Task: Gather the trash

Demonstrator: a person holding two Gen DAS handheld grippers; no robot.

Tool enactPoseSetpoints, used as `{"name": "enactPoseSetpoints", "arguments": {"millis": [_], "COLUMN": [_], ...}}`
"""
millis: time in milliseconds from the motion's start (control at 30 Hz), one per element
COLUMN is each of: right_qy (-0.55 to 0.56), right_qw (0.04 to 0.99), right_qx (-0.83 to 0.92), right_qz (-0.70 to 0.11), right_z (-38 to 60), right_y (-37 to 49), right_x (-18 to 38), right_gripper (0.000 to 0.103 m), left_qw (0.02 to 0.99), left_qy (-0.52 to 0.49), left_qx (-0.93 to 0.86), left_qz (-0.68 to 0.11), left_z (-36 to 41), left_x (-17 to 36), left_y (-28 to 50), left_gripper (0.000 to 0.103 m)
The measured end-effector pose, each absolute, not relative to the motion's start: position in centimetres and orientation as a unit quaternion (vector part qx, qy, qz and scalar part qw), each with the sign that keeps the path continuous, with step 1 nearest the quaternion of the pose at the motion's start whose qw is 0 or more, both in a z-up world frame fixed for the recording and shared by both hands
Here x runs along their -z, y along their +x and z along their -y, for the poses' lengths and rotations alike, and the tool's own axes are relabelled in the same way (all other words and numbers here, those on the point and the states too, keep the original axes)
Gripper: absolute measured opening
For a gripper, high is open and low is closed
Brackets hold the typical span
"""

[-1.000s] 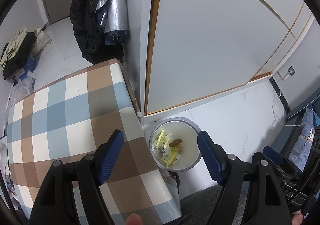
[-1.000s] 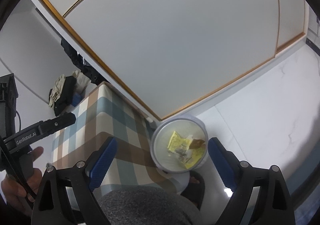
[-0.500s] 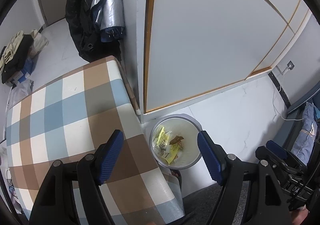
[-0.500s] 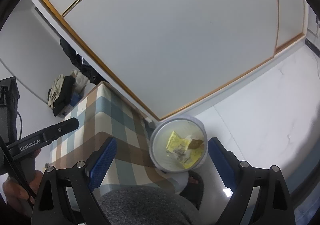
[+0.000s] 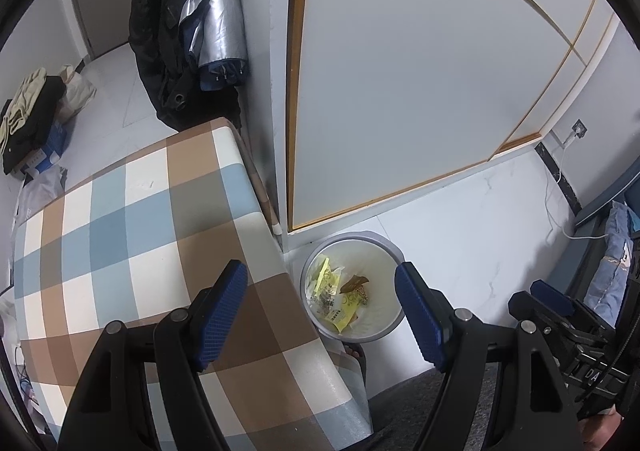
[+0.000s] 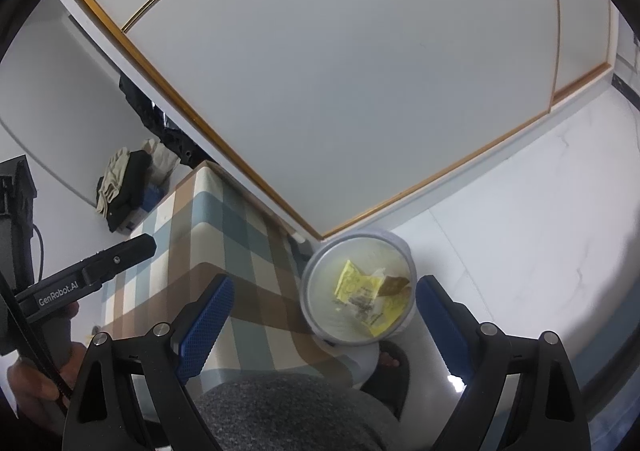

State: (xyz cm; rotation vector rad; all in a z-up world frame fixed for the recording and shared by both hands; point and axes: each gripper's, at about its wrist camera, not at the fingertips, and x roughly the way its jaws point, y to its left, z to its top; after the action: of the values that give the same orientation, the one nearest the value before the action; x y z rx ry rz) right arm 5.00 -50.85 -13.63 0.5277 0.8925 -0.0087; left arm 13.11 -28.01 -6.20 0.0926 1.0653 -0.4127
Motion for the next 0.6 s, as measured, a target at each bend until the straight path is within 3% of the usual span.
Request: {"name": "enactPoseSetpoints", "arguments": {"millis": [600], "right_qy": [0.258], "right_qw": [0.866], "right_qx": [0.007], "right_qz": [-0.428], "right_z": [50.91], "right_y": [4.9], "right_x": [13.83], "right_gripper": [0.093], "left_qw": [0.845], "left_qy": [0.052], "left_qx": [0.203], "left_qz": [-0.492], "left_z": [28.38], "left_x": [6.01], "left_y": [12.8], "left_gripper": [0.073]}}
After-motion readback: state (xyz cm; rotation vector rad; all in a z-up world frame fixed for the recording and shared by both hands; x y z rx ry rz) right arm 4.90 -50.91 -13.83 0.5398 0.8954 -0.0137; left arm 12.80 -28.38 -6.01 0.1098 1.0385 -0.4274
